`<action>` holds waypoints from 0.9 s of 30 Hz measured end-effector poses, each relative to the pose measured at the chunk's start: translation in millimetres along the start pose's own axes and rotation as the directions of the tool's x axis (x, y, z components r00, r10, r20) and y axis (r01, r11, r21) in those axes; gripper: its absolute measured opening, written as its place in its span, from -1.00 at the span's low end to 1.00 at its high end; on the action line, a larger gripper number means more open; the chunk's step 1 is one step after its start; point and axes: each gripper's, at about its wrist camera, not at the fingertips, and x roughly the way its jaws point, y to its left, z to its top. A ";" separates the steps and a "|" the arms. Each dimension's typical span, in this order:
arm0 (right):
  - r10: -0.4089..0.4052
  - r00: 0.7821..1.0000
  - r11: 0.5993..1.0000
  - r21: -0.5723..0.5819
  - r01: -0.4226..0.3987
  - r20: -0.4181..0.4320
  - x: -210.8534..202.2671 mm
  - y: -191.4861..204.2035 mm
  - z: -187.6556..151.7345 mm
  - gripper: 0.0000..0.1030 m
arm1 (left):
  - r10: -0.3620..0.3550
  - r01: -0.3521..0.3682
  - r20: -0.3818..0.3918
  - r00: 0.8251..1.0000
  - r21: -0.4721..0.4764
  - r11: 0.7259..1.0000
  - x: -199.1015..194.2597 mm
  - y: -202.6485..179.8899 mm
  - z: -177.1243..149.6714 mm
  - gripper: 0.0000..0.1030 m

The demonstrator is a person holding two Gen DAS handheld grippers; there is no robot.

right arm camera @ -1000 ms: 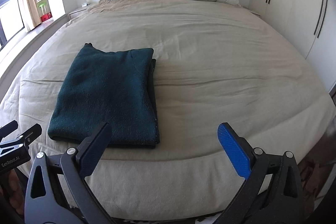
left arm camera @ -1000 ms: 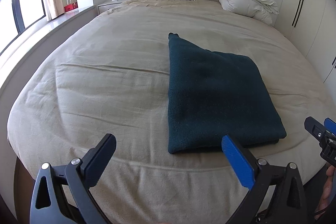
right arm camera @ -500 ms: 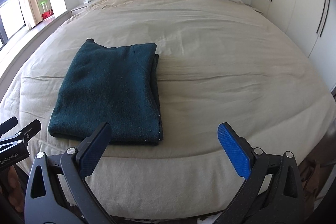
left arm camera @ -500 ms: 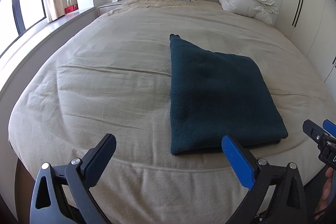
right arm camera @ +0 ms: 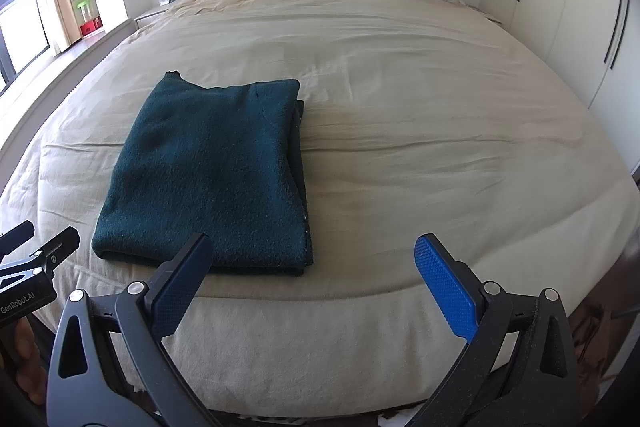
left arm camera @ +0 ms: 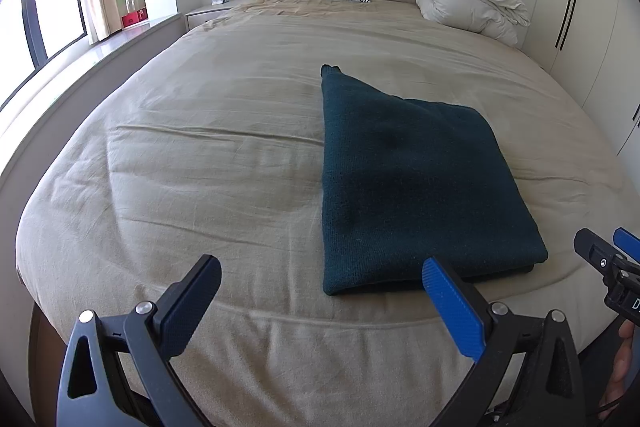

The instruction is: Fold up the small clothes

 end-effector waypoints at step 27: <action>-0.001 1.000 1.000 0.020 0.001 -0.016 5.1 2.8 -6.2 0.99 | -0.007 0.007 -0.008 1.000 0.010 1.000 3.6 0.0 0.6 1.00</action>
